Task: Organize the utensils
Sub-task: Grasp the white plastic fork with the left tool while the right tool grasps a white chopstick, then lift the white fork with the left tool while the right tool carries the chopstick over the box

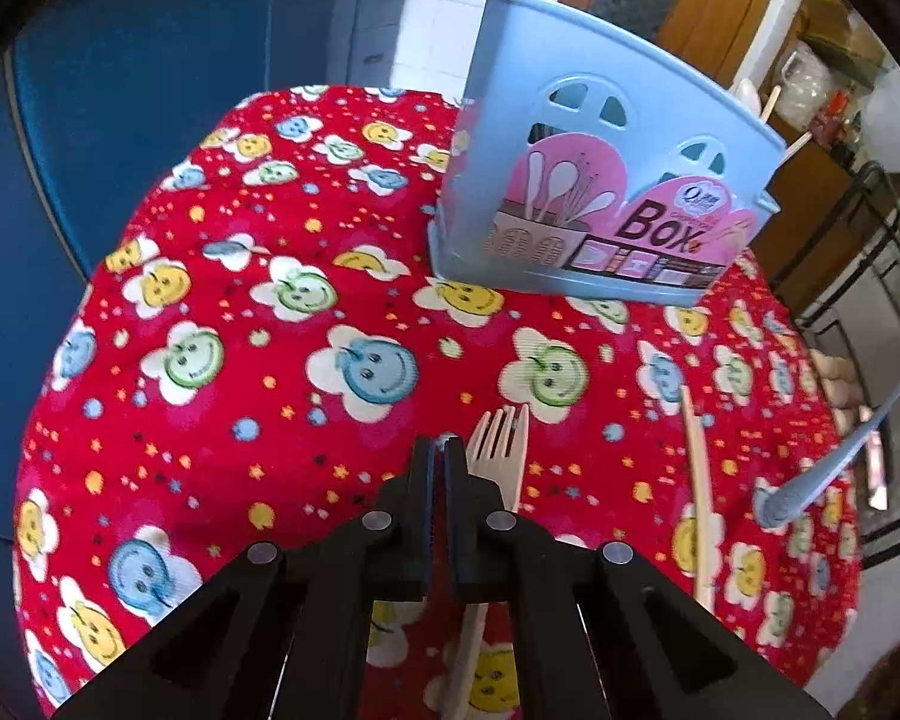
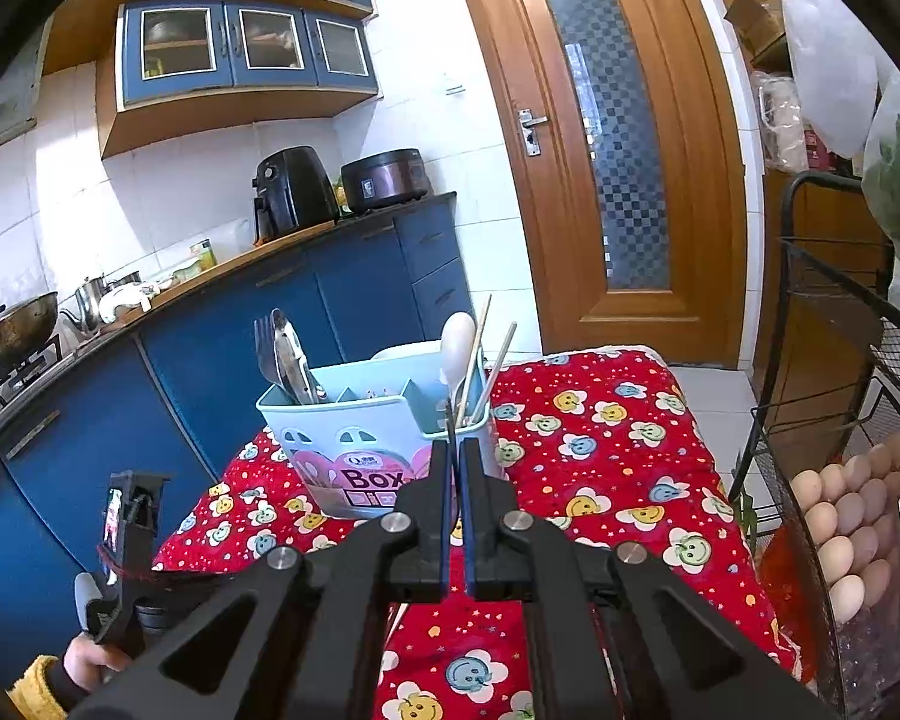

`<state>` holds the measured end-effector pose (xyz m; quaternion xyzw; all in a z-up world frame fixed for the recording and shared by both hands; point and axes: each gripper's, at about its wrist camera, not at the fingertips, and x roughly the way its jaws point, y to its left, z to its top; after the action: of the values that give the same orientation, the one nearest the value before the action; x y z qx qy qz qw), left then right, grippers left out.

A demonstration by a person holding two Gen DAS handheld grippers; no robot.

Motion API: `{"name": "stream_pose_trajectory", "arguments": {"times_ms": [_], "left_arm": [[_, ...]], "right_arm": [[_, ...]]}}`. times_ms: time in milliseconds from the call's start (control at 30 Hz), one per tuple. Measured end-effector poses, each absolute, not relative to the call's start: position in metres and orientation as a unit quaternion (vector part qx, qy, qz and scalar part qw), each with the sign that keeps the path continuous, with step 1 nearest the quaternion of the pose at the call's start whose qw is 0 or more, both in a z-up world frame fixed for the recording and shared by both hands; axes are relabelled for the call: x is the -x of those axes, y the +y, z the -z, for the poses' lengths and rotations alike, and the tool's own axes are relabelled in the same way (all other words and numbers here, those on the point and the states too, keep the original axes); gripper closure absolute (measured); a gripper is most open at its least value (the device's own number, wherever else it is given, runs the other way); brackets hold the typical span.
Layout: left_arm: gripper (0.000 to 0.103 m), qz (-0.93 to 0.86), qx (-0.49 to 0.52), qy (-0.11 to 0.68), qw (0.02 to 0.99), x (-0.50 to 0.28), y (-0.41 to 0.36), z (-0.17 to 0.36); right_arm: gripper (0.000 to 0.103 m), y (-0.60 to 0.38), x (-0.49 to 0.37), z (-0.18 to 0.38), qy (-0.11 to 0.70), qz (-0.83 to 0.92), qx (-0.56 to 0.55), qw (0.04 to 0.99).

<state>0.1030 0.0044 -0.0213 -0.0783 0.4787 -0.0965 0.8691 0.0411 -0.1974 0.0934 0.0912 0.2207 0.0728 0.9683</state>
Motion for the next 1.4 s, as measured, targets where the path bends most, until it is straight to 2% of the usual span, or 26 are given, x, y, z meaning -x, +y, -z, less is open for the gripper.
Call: {"name": "stream_pose_trajectory", "arguments": {"times_ms": [167, 267, 300, 333, 400, 700, 800, 1100, 1400], "left_arm": [[0.096, 0.113, 0.075, 0.478, 0.868, -0.095, -0.001, 0.013], [0.082, 0.122, 0.056, 0.477, 0.869, -0.088, -0.011, 0.009], [0.072, 0.121, 0.046, 0.479, 0.868, -0.086, -0.015, 0.009], [0.067, 0.119, 0.032, 0.481, 0.868, -0.084, -0.02, 0.009], [0.067, 0.12, 0.015, 0.485, 0.866, -0.082, -0.028, 0.01], [0.069, 0.116, -0.033, 0.495, 0.861, -0.084, -0.045, 0.021], [0.098, 0.12, -0.019, 0.495, 0.861, -0.087, -0.04, 0.019], [0.099, 0.151, 0.07, 0.468, 0.868, -0.094, -0.015, 0.001], [0.099, 0.168, 0.113, 0.38, 0.902, -0.085, -0.007, -0.049]], "right_arm": [[0.099, -0.197, -0.041, -0.094, 0.22, -0.073, -0.091, 0.968], [0.099, -0.197, -0.04, -0.096, 0.218, -0.074, -0.09, 0.969], [0.099, -0.197, -0.04, -0.096, 0.217, -0.074, -0.09, 0.969], [0.099, -0.197, -0.039, -0.097, 0.217, -0.074, -0.089, 0.969], [0.099, -0.198, -0.038, -0.097, 0.216, -0.074, -0.089, 0.97], [0.099, -0.201, -0.038, -0.094, 0.221, -0.072, -0.094, 0.968], [0.099, -0.201, -0.038, -0.094, 0.22, -0.072, -0.094, 0.968], [0.099, -0.199, -0.041, -0.101, 0.21, -0.076, -0.088, 0.971], [0.099, -0.192, -0.049, -0.118, 0.198, -0.07, -0.065, 0.976]]}}
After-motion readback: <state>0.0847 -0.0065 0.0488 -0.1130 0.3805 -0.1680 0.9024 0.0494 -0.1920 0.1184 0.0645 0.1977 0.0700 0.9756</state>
